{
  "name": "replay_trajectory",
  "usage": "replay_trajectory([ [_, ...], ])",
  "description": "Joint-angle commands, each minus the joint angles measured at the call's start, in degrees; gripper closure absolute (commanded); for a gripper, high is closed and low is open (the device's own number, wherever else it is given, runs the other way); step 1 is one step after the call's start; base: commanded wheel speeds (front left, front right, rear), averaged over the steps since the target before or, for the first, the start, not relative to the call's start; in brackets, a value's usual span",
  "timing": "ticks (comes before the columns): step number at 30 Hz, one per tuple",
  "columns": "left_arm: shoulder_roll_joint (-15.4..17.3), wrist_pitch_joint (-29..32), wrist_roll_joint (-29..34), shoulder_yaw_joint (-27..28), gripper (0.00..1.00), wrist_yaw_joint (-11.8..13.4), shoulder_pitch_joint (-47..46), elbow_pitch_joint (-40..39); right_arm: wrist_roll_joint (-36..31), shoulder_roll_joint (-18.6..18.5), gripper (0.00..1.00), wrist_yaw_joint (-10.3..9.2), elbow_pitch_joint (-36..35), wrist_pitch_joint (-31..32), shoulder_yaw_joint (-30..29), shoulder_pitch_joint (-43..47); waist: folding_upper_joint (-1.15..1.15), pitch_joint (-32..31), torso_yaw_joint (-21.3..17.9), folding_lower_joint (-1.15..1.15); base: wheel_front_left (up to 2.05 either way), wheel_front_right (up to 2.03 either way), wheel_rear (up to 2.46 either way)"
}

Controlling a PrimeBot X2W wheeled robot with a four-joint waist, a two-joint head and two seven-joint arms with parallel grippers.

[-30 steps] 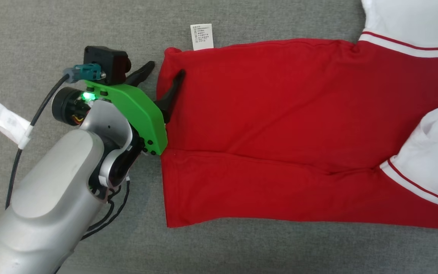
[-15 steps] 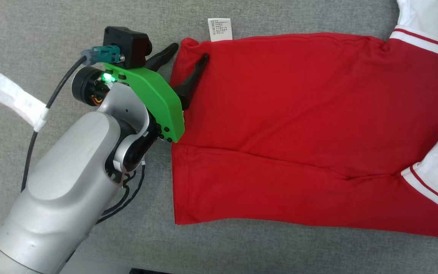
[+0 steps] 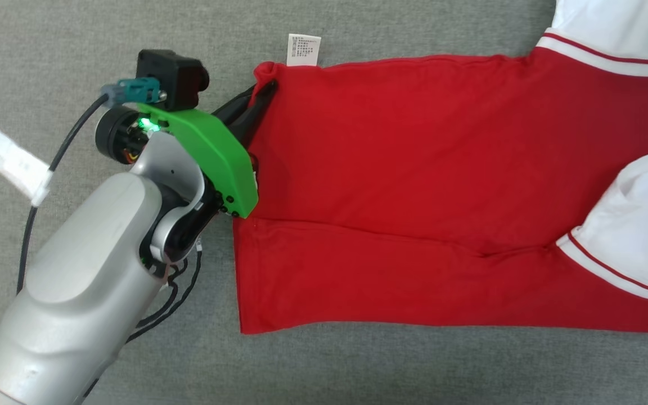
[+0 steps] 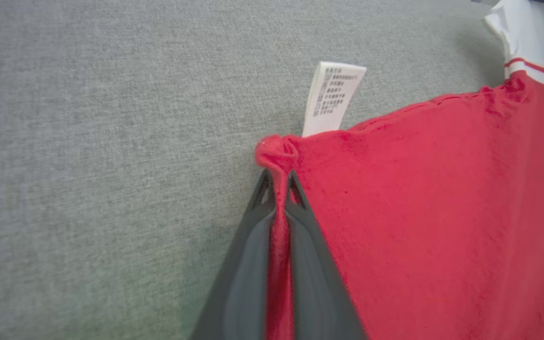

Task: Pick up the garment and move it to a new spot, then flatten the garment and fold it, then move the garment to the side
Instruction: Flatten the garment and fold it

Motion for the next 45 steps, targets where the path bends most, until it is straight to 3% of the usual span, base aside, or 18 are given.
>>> replay_trajectory([
  [1, 1.1, -1.5, -0.9, 1.2, 1.00, 0.9, 1.6, -1.7, 1.9, -1.5, 1.00, 0.01, -2.4, -1.9, -0.4, 2.9, 0.00, -2.1, -2.2, 0.00, 0.00, 0.00, 0.00],
  [8, 3.7, -6.5, -0.4, 3.3, 1.00, 3.3, 7.6, -7.5, 5.8, -3.3, 1.00, 0.00, -11.2, -7.4, -1.4, 14.8, 0.00, -6.4, -5.5, 0.00, 0.00, 0.00, 0.00],
  [18, 7.8, -11.2, -1.5, 5.0, 1.00, 8.4, 20.8, -16.1, 5.6, -1.0, 1.00, 0.01, -19.3, -11.4, -2.6, 30.2, 0.00, -11.9, -9.2, 0.00, 0.00, 0.00, 0.00],
  [31, 7.5, -15.4, -2.7, 5.5, 1.00, 10.1, 28.4, -17.0, 5.8, 4.1, 1.00, 0.01, -20.5, -13.6, -6.8, 39.3, 0.00, -13.6, -9.1, 0.00, 0.00, 0.00, 0.00],
  [41, 7.6, -18.4, -1.3, 5.1, 1.00, 11.0, 31.6, -14.9, 5.1, 5.9, 1.00, 0.00, -17.8, -13.8, -4.3, 41.7, 0.00, -14.2, -9.6, 0.00, 0.00, 0.00, 0.00],
  [42, 7.4, -18.8, -0.9, 4.9, 1.00, 11.3, 32.0, -14.7, 4.9, 5.9, 0.94, 0.01, -17.4, -13.6, -3.7, 41.8, 0.00, -14.3, -9.7, 0.00, 0.00, 0.00, 0.00],
  [43, 7.6, -19.1, -0.2, 4.5, 0.87, 11.6, 32.3, -14.3, 4.8, 5.9, 0.78, 0.01, -17.2, -13.4, -3.1, 41.9, 0.00, -14.4, -9.8, 0.00, 0.00, 0.00, 0.00],
  [44, 7.7, -19.6, 0.5, 4.0, 0.55, 11.8, 32.8, -13.9, 4.7, 6.0, 0.52, 0.01, -16.7, -13.5, -2.8, 42.0, 0.00, -14.6, -9.9, 0.00, 0.00, 0.00, 0.00],
  [45, 7.5, -20.4, 0.8, 3.9, 0.20, 12.1, 33.2, -13.6, 4.6, 6.0, 0.00, 0.01, -16.4, -13.6, -2.7, 42.3, 0.00, -14.7, -9.9, 0.00, 0.00, 0.00, 0.00],
])
